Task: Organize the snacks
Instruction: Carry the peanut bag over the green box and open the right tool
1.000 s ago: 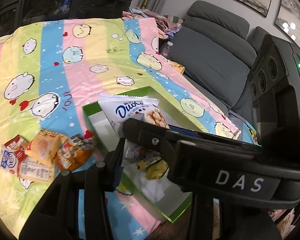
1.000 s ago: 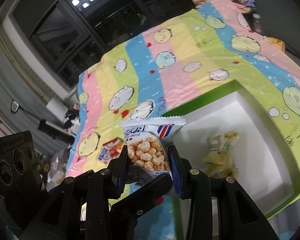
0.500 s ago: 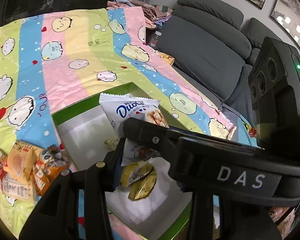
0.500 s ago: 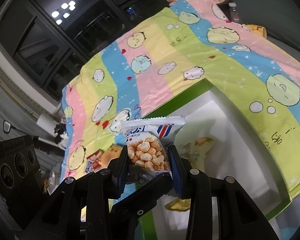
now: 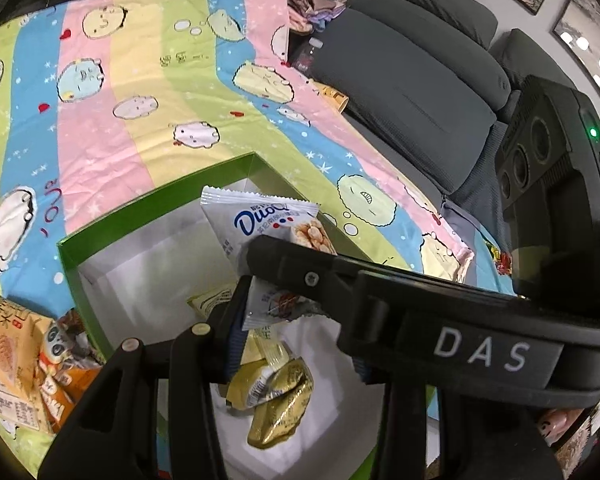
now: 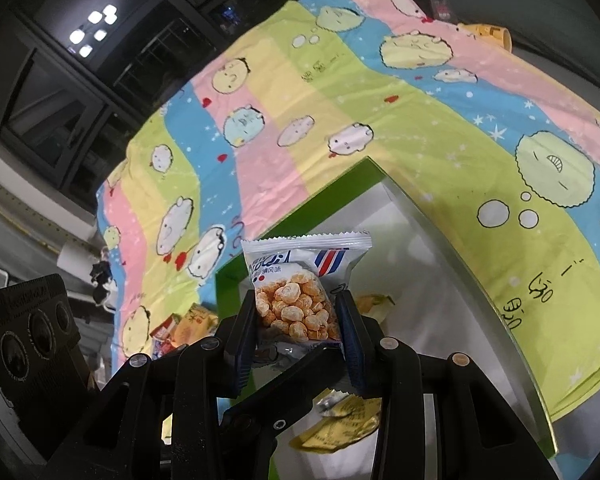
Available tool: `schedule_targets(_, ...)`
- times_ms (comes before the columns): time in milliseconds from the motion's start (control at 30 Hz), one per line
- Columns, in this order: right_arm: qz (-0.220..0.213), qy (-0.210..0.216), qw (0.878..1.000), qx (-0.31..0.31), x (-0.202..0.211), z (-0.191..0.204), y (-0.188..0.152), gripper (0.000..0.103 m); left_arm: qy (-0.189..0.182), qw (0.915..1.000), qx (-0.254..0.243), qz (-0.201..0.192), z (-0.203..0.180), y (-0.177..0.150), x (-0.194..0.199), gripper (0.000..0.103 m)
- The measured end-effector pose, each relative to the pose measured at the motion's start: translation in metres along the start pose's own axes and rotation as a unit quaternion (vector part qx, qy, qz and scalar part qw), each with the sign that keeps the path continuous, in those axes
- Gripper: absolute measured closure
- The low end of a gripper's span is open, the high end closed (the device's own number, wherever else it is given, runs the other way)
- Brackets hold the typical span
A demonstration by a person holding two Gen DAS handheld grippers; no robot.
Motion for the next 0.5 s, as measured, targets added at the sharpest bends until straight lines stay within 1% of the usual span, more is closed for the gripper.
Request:
schedule_targets(200,0.02,-0.011,1.0,-0.021,-0.015,-0.015,0.005,0.062,-0.011,0.9996,0.01,0.023,0.007,0.003,-0.02,0.061)
schedule_targets(500,0.051,-0.021,0.997,-0.045,-0.039,-0.028,0.004,0.062,-0.011,0.9982,0.027,0.053,0.02,-0.001,-0.04,0.062)
Point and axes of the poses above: each gripper's, at about its wrist camera, not at the fingertips, and x roughly against the way its jaws point, z to its left, y to its top, the point moved 7 cm from there along -x, roughly the way its jaws point, and after that the axes turned 10 degrees about z, right-handed, at the moved point
